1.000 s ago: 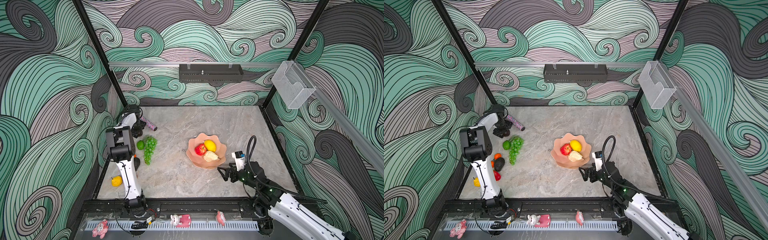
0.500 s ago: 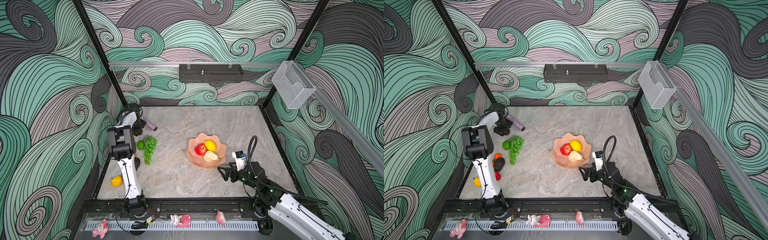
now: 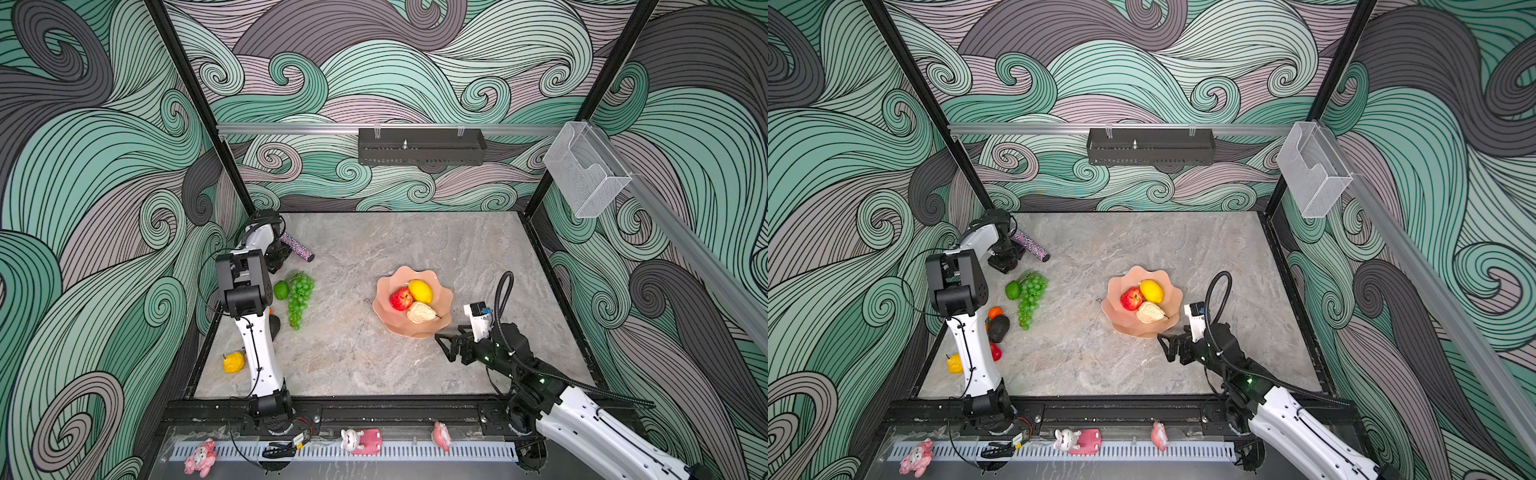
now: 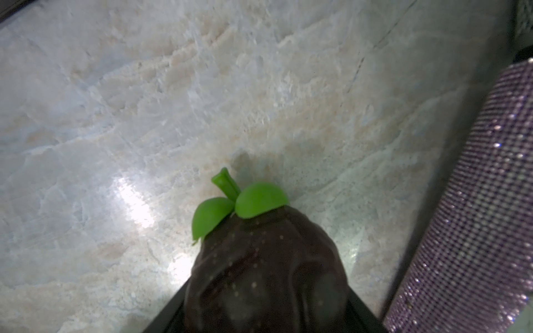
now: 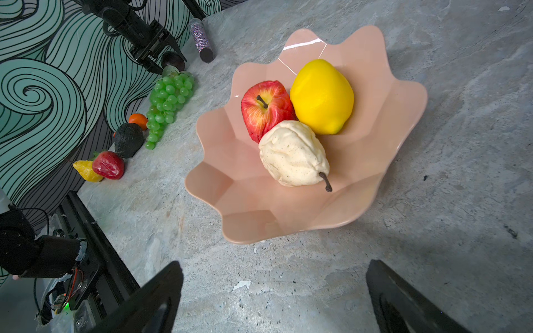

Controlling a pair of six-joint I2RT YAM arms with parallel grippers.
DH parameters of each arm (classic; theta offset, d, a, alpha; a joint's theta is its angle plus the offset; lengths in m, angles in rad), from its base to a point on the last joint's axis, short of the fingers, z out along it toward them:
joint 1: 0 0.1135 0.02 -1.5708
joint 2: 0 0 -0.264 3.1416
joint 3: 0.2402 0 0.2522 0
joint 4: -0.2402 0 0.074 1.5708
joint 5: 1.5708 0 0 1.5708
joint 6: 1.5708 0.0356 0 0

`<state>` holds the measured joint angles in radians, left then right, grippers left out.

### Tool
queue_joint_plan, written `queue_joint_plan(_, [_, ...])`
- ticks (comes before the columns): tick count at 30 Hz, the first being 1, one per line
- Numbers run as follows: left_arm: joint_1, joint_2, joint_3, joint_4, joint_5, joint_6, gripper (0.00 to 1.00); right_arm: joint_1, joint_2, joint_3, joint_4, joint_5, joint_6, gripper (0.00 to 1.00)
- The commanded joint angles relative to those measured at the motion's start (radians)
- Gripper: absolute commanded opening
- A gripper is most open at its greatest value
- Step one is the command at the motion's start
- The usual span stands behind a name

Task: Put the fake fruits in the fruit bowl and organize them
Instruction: 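Lift the mangosteen and carry it toward the bowl while the right gripper approaches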

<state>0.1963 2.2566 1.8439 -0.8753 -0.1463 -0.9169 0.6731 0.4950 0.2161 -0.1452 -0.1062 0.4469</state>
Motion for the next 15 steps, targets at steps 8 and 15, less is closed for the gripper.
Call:
queue_joint_plan(8, [0.009,-0.073,-0.032,0.013,-0.036,0.053,0.57,0.002,0.004,-0.009,0.022,0.001,0.0,1.0])
queue_joint_plan(15, [-0.035,-0.222,-0.114,0.088,-0.021,0.154,0.55,0.002,0.002,-0.003,0.009,0.022,0.003,1.0])
